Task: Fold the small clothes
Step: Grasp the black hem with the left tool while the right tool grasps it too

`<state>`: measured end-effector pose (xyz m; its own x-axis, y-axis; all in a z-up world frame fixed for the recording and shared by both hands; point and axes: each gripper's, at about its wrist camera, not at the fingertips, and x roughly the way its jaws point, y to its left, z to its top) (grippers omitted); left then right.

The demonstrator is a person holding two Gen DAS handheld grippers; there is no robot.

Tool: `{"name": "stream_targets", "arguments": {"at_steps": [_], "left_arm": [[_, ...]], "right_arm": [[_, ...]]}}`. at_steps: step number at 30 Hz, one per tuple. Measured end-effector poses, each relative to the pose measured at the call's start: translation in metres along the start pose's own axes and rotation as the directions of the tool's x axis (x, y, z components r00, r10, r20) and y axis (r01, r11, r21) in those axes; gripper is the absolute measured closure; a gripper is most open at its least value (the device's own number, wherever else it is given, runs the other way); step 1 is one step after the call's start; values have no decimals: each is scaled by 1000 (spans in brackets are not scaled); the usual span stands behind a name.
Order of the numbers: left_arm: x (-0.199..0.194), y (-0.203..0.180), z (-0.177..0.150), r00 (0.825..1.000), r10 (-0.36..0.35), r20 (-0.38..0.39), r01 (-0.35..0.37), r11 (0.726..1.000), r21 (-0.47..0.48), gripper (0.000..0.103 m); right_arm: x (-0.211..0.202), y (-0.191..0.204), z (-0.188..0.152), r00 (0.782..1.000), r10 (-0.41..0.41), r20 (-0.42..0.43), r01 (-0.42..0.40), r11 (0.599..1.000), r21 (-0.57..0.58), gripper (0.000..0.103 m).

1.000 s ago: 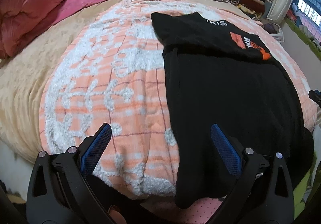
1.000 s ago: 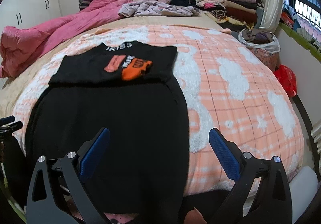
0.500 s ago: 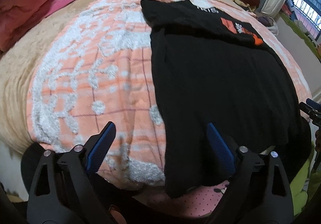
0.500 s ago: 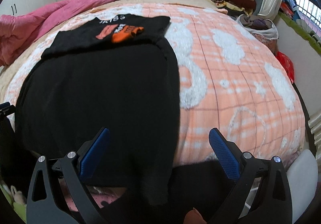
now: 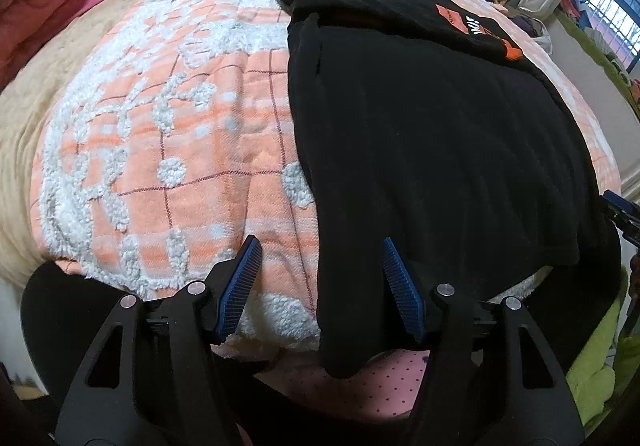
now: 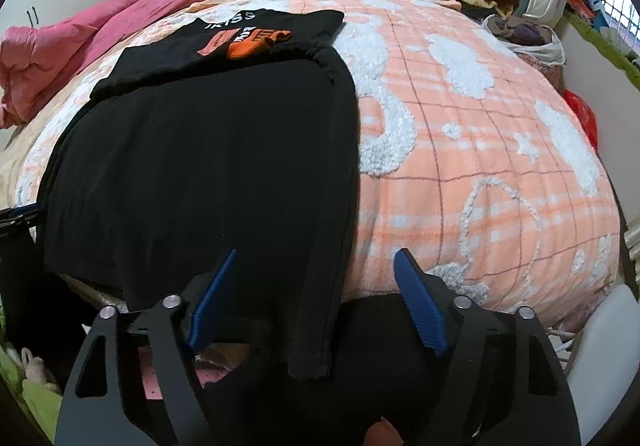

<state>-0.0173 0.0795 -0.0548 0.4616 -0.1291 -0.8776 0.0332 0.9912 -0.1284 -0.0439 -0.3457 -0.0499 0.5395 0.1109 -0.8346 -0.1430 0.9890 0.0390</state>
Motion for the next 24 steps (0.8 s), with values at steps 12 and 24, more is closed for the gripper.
{"name": "stream_targets", "arguments": {"at_steps": [12, 24], "left_arm": [[-3, 7, -8, 1000, 1, -9, -1, 1000, -12, 50], [0, 4, -11, 999, -21, -31, 21, 1000, -4, 64]], "right_arm": [[2, -26, -4, 998, 57, -20, -55, 993, 104, 95], [10, -25, -6, 997, 60, -46, -55, 993, 102, 90]]}}
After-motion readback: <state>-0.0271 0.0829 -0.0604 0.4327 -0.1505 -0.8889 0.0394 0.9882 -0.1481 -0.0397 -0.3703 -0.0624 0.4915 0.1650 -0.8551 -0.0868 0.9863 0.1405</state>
